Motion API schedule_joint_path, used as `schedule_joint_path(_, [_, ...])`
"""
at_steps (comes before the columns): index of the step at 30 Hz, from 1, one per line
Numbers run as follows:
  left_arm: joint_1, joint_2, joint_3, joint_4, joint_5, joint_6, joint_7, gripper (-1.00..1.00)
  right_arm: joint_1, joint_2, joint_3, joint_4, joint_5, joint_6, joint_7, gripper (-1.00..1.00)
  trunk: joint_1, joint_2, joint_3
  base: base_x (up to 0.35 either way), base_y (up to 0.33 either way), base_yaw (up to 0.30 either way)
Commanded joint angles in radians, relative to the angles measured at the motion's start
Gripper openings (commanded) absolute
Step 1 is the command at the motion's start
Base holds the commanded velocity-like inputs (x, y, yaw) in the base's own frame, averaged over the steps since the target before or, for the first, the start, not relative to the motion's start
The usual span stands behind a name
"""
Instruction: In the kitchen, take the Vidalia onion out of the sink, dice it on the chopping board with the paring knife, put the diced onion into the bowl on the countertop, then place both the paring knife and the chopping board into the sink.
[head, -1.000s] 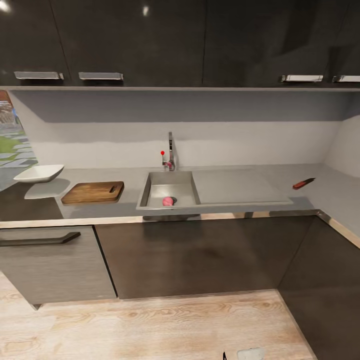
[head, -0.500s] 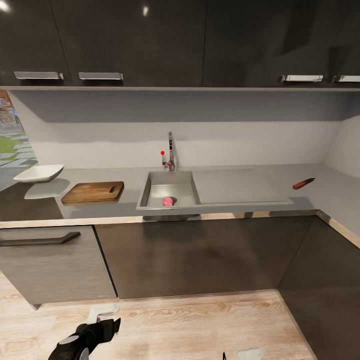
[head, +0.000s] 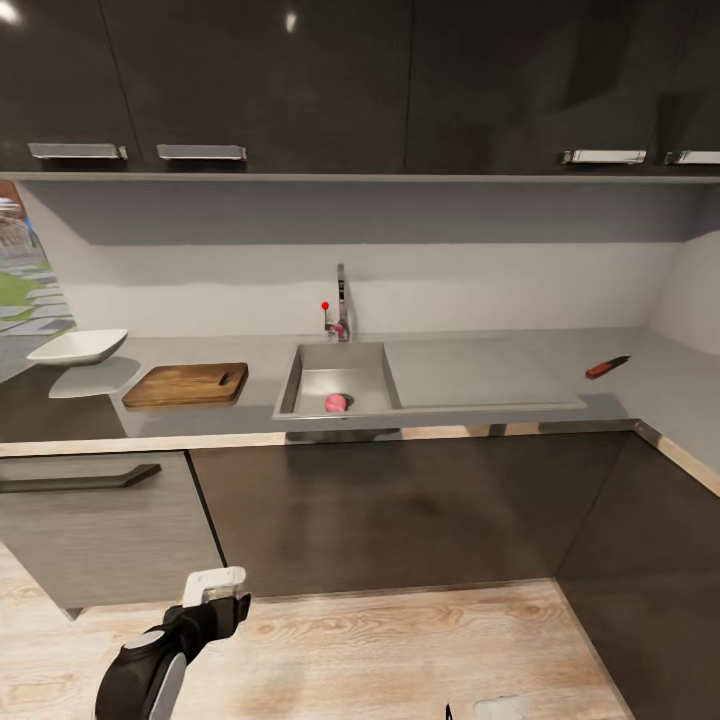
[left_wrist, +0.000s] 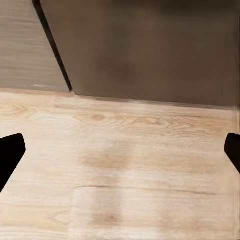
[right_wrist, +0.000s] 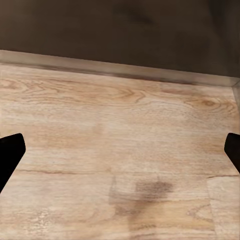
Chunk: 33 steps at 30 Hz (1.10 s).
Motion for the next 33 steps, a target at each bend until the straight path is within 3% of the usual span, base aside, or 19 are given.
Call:
schedule_joint_path(1, [-0.01, -0.004, 0.001, -0.001, 0.01, 0.005, 0.008, 1.0, -0.001, 0.0, -0.008, 0.001, 0.011, -0.002, -0.005, 1.0, 0.0, -0.001, -0.001, 0.0, 0.0, 0.0])
schedule_joint_path(4, [-0.053, -0.018, 0.001, -0.002, 0.01, 0.012, 0.009, 1.0, -0.001, 0.0, -0.008, 0.001, 0.011, -0.002, -0.005, 1.0, 0.0, -0.001, -0.001, 0.0, 0.0, 0.0])
schedule_joint_path(8, [-0.144, -0.034, 0.001, -0.002, 0.01, 0.122, 0.009, 1.0, -0.001, 0.0, -0.008, 0.001, 0.011, -0.002, -0.005, 1.0, 0.0, -0.001, -0.001, 0.0, 0.0, 0.0])
schedule_joint_path(11, [-0.207, -0.045, 0.001, -0.002, 0.01, 0.157, 0.009, 1.0, -0.001, 0.0, -0.008, 0.002, 0.011, -0.002, -0.005, 1.0, 0.0, -0.001, -0.001, 0.0, 0.0, 0.0])
schedule_joint_path(13, [-0.321, -0.054, 0.001, -0.002, 0.011, 0.187, 0.01, 1.0, -0.001, 0.0, -0.008, 0.002, 0.011, -0.002, -0.005, 1.0, 0.0, -0.001, -0.001, 0.0, 0.0, 0.0])
schedule_joint_path(14, [-0.339, -0.054, 0.001, -0.002, 0.011, 0.199, 0.01, 1.0, -0.001, 0.0, -0.008, 0.002, 0.011, -0.002, -0.005, 1.0, 0.0, -0.001, -0.001, 0.0, 0.0, 0.0])
schedule_joint_path(15, [-0.396, -0.056, 0.001, -0.002, 0.011, 0.234, 0.011, 1.0, -0.001, 0.0, -0.008, 0.002, 0.011, -0.002, -0.005, 1.0, 0.0, -0.001, -0.001, 0.0, 0.0, 0.0])
schedule_joint_path(19, [-0.497, -0.06, 0.001, -0.001, 0.013, 0.259, 0.012, 1.0, -0.001, 0.0, -0.008, 0.002, 0.011, -0.002, -0.005, 1.0, 0.0, -0.001, -0.001, 0.0, 0.0, 0.0])
schedule_joint_path(25, [-0.616, -0.09, 0.001, 0.009, 0.015, 0.268, 0.013, 1.0, -0.001, 0.001, -0.008, 0.002, 0.011, -0.001, -0.004, 1.0, 0.0, -0.001, -0.001, 0.0, 0.0, 0.0])
schedule_joint_path(27, [-0.686, -0.097, 0.001, 0.047, 0.015, 0.269, 0.015, 1.0, -0.001, 0.003, -0.007, 0.002, 0.011, 0.003, -0.003, 1.0, 0.0, -0.001, -0.001, 0.0, 0.0, 0.0])
schedule_joint_path(30, [-0.738, -0.099, 0.001, 0.089, 0.015, 0.269, 0.019, 1.0, -0.001, 0.002, -0.007, 0.002, 0.011, 0.009, 0.003, 1.0, 0.0, -0.001, -0.001, 0.0, 0.0, 0.0])
schedule_joint_path(33, [-0.756, -0.099, -0.004, 0.124, 0.015, 0.27, 0.02, 1.0, -0.001, 0.001, -0.008, 0.001, 0.011, 0.011, 0.017, 1.0, 0.0, -0.001, -0.001, 0.0, 0.0, 0.0])
